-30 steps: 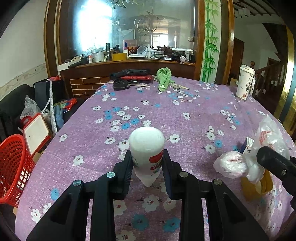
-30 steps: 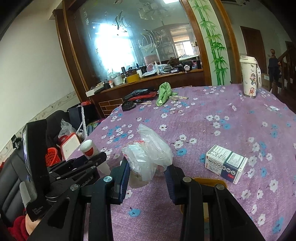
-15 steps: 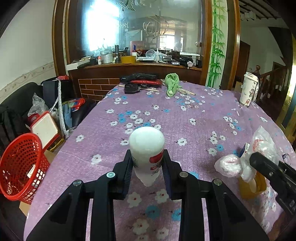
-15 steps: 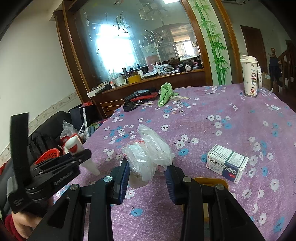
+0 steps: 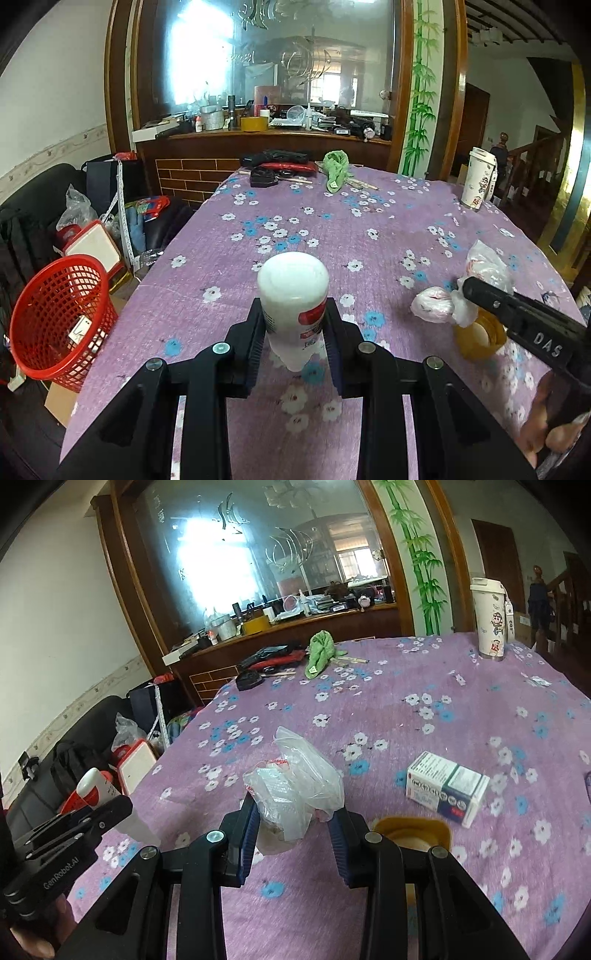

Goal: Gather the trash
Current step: 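Hold the spray bottle and plastic bag while lifting both above the table, then carry bottle and plastic bag over the red basket and open both tools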

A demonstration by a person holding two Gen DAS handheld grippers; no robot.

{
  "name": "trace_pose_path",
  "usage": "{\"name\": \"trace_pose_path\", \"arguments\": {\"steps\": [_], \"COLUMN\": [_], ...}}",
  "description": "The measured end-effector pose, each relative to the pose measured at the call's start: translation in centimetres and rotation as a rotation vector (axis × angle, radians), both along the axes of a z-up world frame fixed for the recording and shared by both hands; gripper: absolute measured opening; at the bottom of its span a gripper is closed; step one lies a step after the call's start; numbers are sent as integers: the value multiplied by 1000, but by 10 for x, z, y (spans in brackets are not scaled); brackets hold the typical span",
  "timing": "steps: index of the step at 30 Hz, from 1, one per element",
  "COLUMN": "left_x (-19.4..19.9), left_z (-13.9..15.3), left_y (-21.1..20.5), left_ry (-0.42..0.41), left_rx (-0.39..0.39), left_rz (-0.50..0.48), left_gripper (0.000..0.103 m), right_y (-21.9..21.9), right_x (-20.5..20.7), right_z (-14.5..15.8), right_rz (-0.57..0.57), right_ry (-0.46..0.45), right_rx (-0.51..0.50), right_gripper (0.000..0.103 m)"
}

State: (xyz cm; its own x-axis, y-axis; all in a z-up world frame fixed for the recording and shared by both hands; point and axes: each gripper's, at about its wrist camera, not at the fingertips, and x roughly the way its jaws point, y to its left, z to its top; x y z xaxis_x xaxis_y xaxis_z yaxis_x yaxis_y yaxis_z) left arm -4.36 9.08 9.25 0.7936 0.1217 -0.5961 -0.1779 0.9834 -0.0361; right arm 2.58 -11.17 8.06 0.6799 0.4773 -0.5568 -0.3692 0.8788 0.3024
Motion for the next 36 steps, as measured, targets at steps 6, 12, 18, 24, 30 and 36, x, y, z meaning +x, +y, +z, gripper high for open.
{"name": "trace_pose_path", "arguments": {"steps": [6, 12, 18, 24, 30, 36], "left_x": [-13, -20, -30, -37, -40, -45], "left_z": [1, 4, 5, 5, 3, 6], "left_y": [10, 16, 26, 41, 58, 84], "left_ry": [-7, -22, -34, -40, -34, -44], "left_rx": [-32, -45, -48, -61, -83, -88], "left_rz": [1, 2, 14, 38, 60, 104], "left_gripper": [29, 29, 29, 29, 29, 29], "right_y": [0, 14, 27, 36, 46, 65], "right_x": [-22, -39, -46, -46, -44, -40], "right_z": [14, 20, 21, 21, 18, 18], "right_rz": [3, 31, 49, 66, 95, 144], "right_ry": [-4, -16, -15, -3, 16, 49], "right_rx": [19, 9, 3, 1, -3, 3], "right_gripper": [38, 38, 38, 38, 38, 38]}}
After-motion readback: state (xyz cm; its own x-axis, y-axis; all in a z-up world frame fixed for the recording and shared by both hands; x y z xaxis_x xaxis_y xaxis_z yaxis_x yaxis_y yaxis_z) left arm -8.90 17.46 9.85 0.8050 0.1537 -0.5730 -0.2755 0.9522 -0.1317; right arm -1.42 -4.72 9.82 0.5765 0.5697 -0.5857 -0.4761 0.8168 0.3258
